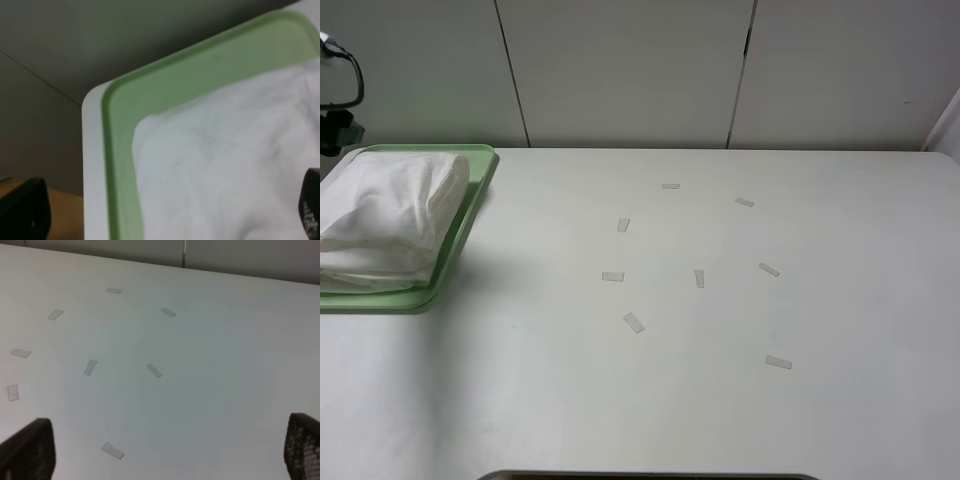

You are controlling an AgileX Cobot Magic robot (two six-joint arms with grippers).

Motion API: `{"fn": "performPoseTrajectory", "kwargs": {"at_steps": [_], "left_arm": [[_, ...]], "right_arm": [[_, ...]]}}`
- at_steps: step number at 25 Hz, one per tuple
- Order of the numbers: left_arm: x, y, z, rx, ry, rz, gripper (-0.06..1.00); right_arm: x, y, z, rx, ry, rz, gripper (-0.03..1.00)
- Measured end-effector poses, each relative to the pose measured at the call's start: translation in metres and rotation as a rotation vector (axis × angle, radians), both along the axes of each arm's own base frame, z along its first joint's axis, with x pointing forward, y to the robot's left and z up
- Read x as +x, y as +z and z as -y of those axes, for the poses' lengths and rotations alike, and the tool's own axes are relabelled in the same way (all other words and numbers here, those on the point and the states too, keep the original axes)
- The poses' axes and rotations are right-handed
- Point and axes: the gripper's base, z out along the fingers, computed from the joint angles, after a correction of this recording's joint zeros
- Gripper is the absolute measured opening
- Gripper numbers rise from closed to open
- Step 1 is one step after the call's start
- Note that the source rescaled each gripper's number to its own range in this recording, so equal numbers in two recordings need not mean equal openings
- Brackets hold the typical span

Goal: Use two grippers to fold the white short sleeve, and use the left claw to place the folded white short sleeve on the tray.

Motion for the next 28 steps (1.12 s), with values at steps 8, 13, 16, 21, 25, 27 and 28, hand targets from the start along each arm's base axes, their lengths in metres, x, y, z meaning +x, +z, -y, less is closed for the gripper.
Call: {"fn": "performPoseTrajectory", "kwargs": {"at_steps": [8,13,16,21,25,27,28], "left_arm": [[-0.04,0.058,0.017,-0.171,0.021,0.074,1.0],[-0.069,0.086,0.028,-0.206,-0.022,0.09,1.0],[-0.123,0.118,0.048,-0.246,-0.107,0.083,1.0],[-0.177,0.136,0.061,-0.267,-0.101,0.179,1.0],[-0.221,0.136,0.067,-0.225,-0.085,0.28,1.0],[-0.236,0.135,0.069,-0.214,-0.079,0.32,1.0],[-0.246,0.135,0.07,-0.207,-0.074,0.347,1.0]], "right_arm": [[0.0,0.0,0.0,0.0,0.0,0.0,1.0],[0.0,0.0,0.0,0.0,0.0,0.001,1.0],[0.0,0.0,0.0,0.0,0.0,0.001,1.0],[0.0,0.0,0.0,0.0,0.0,0.001,1.0],[0.0,0.0,0.0,0.0,0.0,0.001,1.0],[0.0,0.0,0.0,0.0,0.0,0.001,1.0],[0.0,0.0,0.0,0.0,0.0,0.001,1.0]]}}
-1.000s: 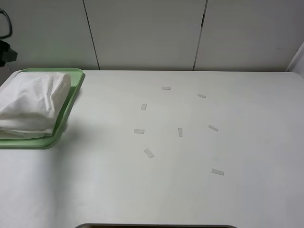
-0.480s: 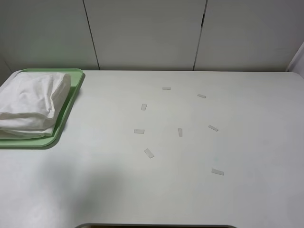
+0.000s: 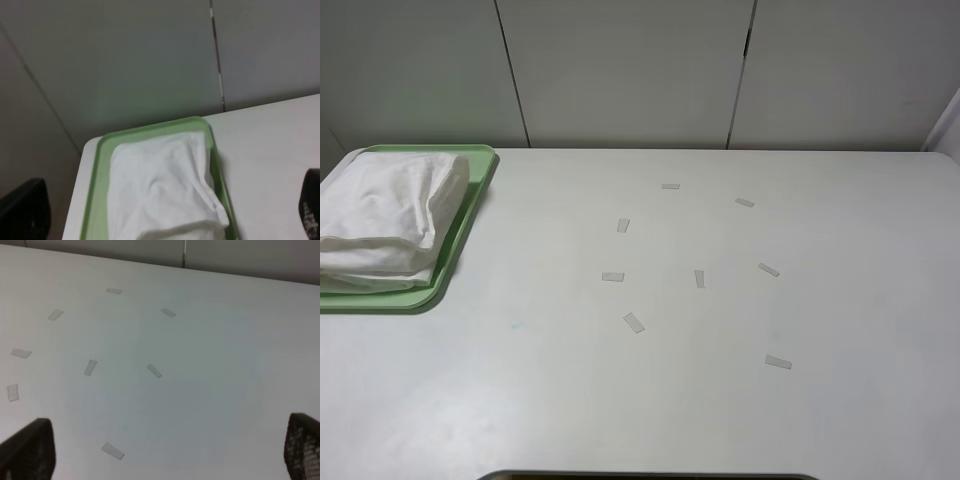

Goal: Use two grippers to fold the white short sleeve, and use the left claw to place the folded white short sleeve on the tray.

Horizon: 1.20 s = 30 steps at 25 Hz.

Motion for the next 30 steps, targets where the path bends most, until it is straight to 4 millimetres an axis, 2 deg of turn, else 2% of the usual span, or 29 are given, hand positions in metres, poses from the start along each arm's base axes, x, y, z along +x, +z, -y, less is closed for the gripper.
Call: {"fn": "performPoseTrajectory", "kwargs": {"at_steps": [1,2,5,6,7,8,10,13,16,20,24,27,30], "left_arm": [[-0.023,-0.005,0.003,-0.015,0.026,0.041,1.0],[-0.034,-0.01,0.004,-0.023,0.048,0.044,1.0],[-0.041,-0.014,0.004,-0.038,0.067,0.045,1.0],[-0.054,-0.02,0.004,-0.051,0.108,0.06,1.0],[-0.054,-0.02,0.004,-0.051,0.108,0.06,1.0],[-0.068,-0.026,0.003,-0.058,0.144,0.085,1.0],[-0.074,-0.031,0.001,-0.047,0.169,0.082,1.0],[-0.093,-0.043,-0.001,-0.043,0.19,0.037,1.0],[-0.099,-0.056,-0.002,-0.045,0.156,-0.079,1.0],[-0.098,-0.062,-0.003,-0.054,0.123,-0.121,1.0],[-0.095,-0.075,-0.005,-0.07,0.064,-0.205,1.0],[-0.089,-0.097,-0.006,-0.076,0.066,-0.317,1.0],[-0.086,-0.102,-0.005,-0.088,0.062,-0.334,1.0]], "right_arm": [[0.0,0.0,0.0,0.0,0.0,0.0,1.0],[0.0,0.0,0.0,0.0,0.0,0.0,1.0],[0.0,0.0,0.0,0.0,0.0,0.0,1.0],[0.0,0.0,0.0,0.0,0.0,0.0,1.0],[0.0,0.0,0.0,0.0,0.0,0.0,1.0],[0.0,0.0,0.0,0.0,0.0,0.0,1.0],[0.0,0.0,0.0,0.0,0.0,-0.001,1.0],[0.0,0.0,0.0,0.0,0.0,-0.001,1.0],[0.0,0.0,0.0,0.0,0.0,-0.001,1.0],[0.0,0.0,0.0,0.0,0.0,-0.001,1.0],[0.0,0.0,0.0,0.0,0.0,-0.001,1.0],[0.0,0.0,0.0,0.0,0.0,-0.001,1.0],[0.0,0.0,0.0,0.0,0.0,-0.001,1.0]]}}
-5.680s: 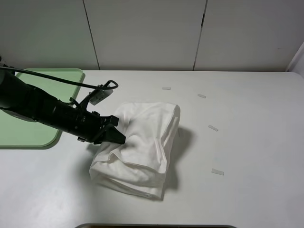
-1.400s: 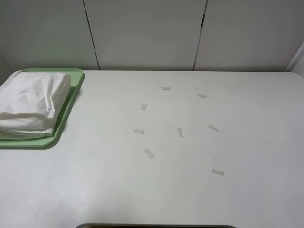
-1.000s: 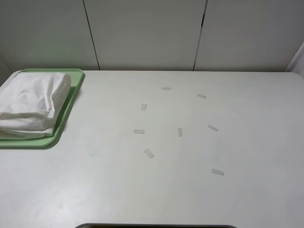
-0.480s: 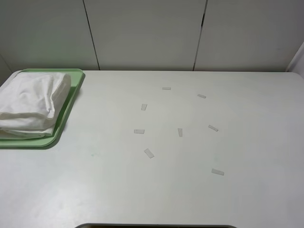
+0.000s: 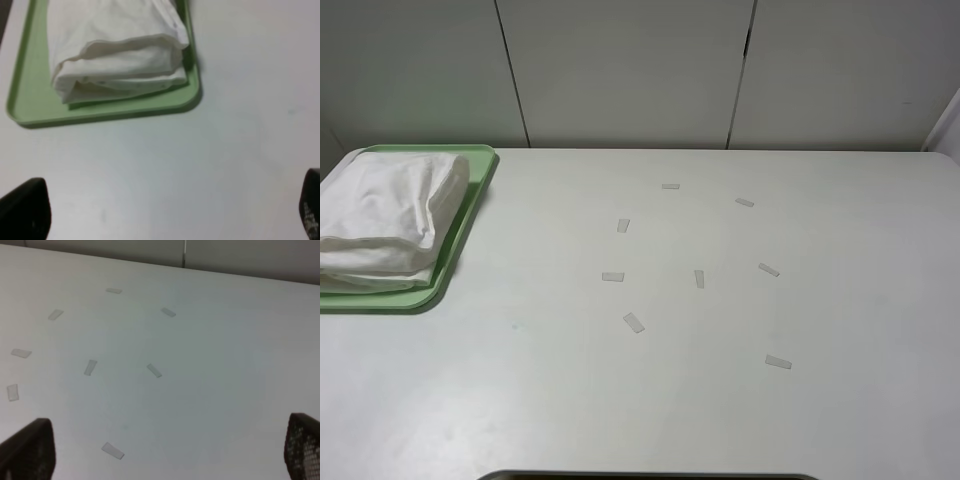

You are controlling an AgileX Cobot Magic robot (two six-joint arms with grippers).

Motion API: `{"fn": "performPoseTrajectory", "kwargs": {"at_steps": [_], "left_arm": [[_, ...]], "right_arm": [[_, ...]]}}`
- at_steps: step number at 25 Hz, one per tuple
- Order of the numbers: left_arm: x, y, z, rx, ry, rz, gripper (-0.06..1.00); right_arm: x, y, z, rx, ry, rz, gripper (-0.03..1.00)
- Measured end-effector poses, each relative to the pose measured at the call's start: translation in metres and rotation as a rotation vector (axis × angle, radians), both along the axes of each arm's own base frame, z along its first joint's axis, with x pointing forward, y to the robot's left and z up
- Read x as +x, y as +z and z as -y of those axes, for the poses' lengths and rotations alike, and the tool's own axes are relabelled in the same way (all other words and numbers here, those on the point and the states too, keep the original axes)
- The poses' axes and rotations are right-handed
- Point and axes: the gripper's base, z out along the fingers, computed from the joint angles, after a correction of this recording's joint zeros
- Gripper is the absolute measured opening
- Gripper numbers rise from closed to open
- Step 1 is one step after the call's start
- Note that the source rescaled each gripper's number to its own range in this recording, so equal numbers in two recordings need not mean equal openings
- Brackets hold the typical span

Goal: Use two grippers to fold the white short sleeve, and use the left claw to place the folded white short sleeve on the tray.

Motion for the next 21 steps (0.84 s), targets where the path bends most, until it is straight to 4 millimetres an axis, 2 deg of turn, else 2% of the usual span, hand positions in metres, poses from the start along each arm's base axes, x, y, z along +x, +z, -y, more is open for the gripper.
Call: {"fn": "performPoseTrajectory", "kwargs": {"at_steps": [3,21], "left_arm": [[0.0024,-0.002,0.0037,-0.071,0.002,0.006,1.0],[0.0027,-0.0015,0.0037,-0.076,0.005,0.012,1.0]], "right_arm": [[0.0,0.0,-0.0001,0.001,0.001,0.0,1.0],[0.0,0.0001,-0.0001,0.001,0.0,0.001,1.0]]}}
